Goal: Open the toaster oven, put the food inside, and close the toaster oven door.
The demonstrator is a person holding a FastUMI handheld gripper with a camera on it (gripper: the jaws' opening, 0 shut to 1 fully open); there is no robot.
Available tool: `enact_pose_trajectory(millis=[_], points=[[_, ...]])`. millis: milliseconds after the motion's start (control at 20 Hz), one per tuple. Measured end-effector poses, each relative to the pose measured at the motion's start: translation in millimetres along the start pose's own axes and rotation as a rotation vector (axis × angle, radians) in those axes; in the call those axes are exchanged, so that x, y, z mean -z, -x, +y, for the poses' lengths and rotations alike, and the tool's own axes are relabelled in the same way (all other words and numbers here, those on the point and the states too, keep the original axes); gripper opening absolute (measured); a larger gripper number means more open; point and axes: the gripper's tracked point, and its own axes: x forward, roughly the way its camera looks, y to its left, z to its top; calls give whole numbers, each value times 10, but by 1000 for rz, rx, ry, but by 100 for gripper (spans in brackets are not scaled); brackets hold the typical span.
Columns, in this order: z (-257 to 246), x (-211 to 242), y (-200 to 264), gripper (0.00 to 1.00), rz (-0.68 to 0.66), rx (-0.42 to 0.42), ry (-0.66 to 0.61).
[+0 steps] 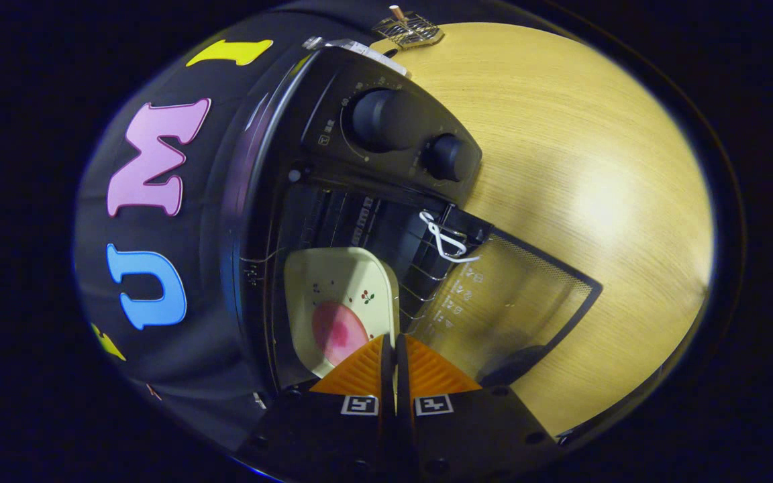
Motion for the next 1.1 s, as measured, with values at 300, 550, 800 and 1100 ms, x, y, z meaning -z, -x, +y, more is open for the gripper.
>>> enact_pose_trajectory(millis=[300,550,800,1100], points=[[128,30,-241,5,-65,0,-157],[220,-13,-349,5,-116,-18,-225],[185,-71,-406,6,-155,-19,-297],[201,-114,-369,29,-157,-55,-318]])
